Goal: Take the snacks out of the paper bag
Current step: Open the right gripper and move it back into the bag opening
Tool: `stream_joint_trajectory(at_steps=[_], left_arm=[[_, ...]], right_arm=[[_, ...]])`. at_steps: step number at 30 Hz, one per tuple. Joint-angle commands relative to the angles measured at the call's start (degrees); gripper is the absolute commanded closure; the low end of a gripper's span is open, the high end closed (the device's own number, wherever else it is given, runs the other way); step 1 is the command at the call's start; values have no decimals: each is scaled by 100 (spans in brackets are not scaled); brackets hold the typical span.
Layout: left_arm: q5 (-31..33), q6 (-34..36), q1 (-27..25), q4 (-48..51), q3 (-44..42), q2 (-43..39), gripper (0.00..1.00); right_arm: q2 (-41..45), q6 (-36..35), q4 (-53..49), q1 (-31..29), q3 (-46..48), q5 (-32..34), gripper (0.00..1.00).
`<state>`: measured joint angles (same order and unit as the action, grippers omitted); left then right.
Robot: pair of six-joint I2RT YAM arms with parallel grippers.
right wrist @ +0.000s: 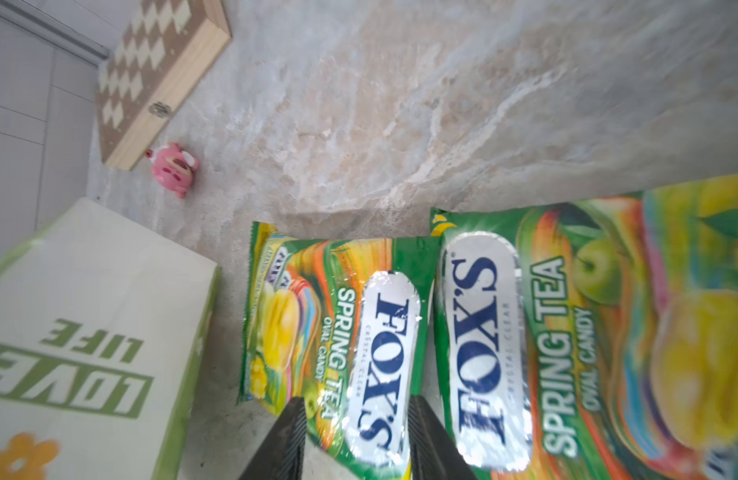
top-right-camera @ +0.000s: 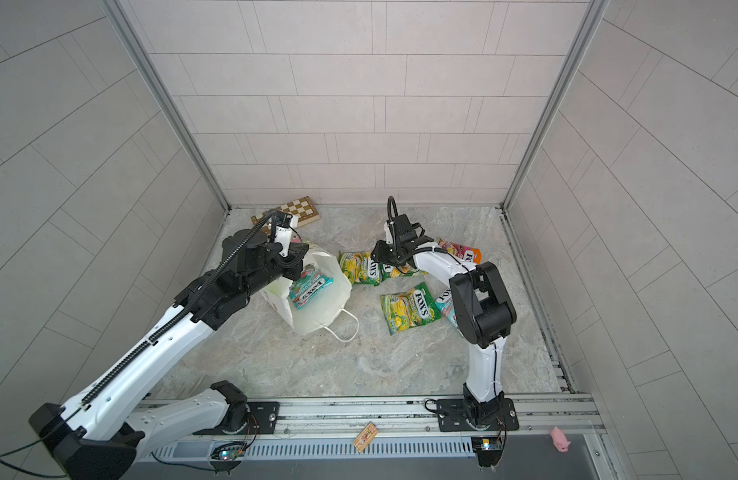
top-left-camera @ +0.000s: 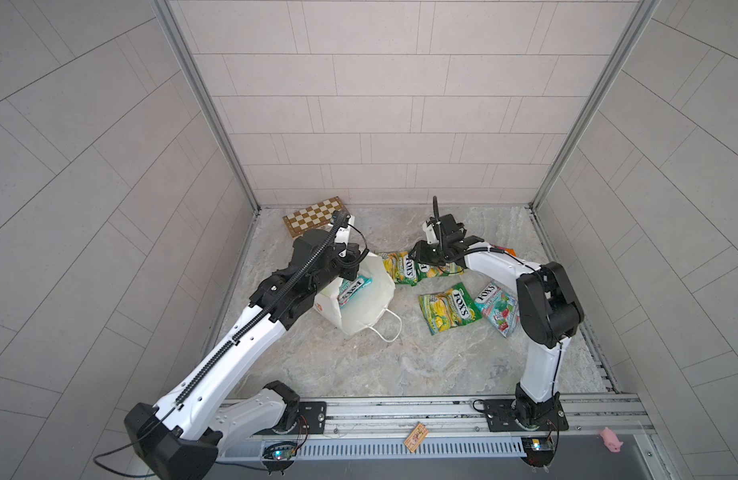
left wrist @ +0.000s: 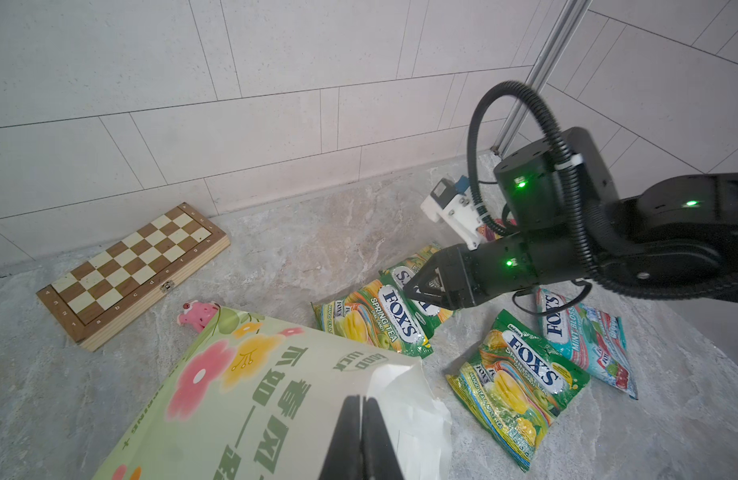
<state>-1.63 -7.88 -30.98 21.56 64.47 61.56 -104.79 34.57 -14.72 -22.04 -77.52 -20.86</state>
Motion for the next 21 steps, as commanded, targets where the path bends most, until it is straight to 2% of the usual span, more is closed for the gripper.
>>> stream_joint_trajectory(at_steps=[1, 6, 11, 17, 21], left_arm=[[-196, -153, 31, -416, -93, 85, 100], [-261, -664, 59, -587, -72, 309, 100], [-233, -1199, 99, -823, -82, 431, 100], [-235, -1600, 110, -1162, -217, 467, 100], [-87, -1670, 109, -1234, -266, 440, 100]], right_arm=[[829, -139, -255, -112, 259, 178, 58], [1855, -174, -399, -345, 843, 24, 58], [2597, -211, -404, -777, 1259, -486, 58], [2711, -241, -199, -1757, 1441, -450, 58], [2448, -122, -113, -2142, 1358, -387, 59]])
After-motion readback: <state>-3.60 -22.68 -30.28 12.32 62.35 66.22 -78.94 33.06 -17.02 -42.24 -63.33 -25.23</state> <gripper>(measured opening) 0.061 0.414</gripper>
